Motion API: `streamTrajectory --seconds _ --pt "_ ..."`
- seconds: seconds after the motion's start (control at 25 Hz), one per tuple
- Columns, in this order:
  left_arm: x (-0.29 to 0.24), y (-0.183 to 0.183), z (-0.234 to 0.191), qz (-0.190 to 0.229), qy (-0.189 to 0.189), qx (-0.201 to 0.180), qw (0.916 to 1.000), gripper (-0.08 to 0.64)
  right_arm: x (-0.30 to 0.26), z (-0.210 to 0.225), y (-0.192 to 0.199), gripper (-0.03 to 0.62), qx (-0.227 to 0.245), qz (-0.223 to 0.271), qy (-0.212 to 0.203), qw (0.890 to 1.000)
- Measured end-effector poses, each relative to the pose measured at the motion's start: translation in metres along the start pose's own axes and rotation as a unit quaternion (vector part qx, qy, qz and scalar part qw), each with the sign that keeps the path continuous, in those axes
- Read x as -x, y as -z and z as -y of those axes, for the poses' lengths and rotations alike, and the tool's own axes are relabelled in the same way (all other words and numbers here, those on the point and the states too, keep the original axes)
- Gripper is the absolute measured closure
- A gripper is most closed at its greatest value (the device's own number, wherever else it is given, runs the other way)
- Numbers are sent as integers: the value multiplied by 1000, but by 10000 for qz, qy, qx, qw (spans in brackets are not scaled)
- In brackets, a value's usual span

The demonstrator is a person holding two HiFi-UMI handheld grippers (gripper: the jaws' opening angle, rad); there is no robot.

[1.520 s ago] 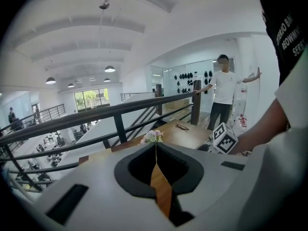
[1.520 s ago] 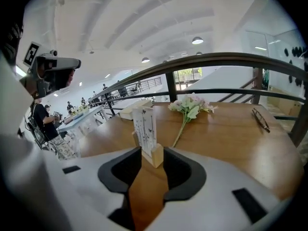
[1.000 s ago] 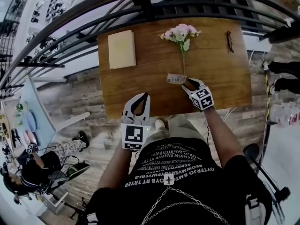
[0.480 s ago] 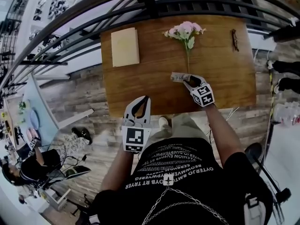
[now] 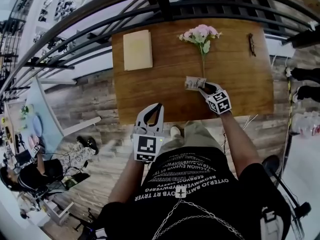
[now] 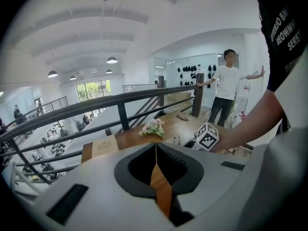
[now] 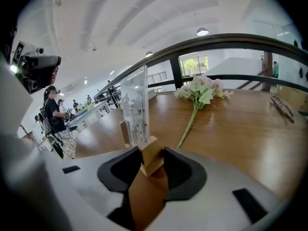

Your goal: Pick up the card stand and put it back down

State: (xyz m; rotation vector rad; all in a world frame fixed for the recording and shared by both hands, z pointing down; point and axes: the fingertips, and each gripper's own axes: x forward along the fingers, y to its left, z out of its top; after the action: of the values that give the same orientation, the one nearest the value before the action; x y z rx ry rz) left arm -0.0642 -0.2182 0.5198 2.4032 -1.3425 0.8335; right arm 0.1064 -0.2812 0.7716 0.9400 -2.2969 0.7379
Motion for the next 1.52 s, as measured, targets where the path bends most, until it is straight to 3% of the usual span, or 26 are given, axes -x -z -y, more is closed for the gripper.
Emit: streamTrajectory --seconds 0.4,1.0,1.52 --pt "12 -16 -7 325 -68 -24 9994 531 23 -7 4 436 -412 14 46 9991" --pt "49 -32 -10 813 -1 -90 9966 531 76 -51 -43 436 -231 225 98 9994" --pt "78 -24 -1 935 63 -212 9954 531 123 -90 -88 436 -23 647 238 9976"
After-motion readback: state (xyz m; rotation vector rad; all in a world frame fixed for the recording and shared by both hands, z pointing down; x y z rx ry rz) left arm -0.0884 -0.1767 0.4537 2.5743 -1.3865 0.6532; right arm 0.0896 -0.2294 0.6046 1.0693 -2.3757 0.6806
